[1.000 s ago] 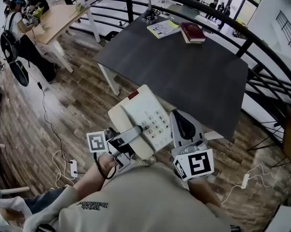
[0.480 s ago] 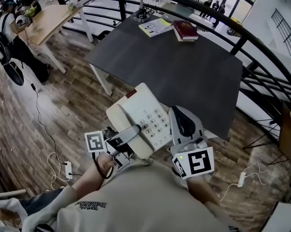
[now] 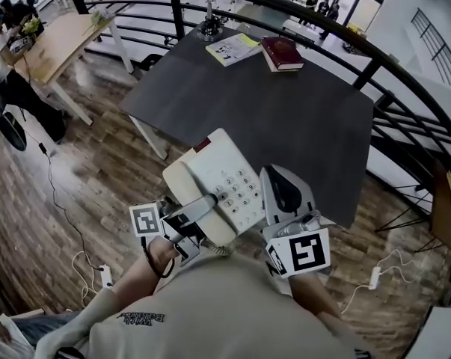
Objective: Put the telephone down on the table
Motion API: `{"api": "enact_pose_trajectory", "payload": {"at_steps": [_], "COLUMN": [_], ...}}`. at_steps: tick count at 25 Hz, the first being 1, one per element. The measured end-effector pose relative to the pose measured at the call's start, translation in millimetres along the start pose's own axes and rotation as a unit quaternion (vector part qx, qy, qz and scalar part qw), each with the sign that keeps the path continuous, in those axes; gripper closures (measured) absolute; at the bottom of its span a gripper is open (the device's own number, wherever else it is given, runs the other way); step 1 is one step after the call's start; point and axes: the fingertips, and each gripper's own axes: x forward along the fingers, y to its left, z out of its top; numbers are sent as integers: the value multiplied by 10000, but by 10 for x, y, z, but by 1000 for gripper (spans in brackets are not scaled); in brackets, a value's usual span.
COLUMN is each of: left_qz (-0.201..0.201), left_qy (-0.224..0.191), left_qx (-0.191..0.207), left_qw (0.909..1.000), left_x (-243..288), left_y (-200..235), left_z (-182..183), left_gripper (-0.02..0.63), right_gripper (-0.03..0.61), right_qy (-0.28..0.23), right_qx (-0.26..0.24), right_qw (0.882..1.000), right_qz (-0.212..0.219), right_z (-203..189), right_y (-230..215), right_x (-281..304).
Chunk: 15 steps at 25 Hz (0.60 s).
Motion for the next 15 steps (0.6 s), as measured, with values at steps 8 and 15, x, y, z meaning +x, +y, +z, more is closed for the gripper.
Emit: {"api": "enact_pose_trajectory", "payload": {"at_steps": [8,15], "left_qz": [209,184], "left_qy": [101,139], "left_qx": [-111,-265], "left_qw": [9997,9994], "left_x": [329,543], "left_y": [405,690], "left_z": [709,1323], "left_gripper": [153,153], "right_gripper": [577,577], "right_qy": [204,350], "right_qx": [131,146], "right_qw": [9997,9992], "right_qz": [-48,-136], "right_z": [-161,-246], "right_y": [-441,-721], "right_x": [800,1451]}}
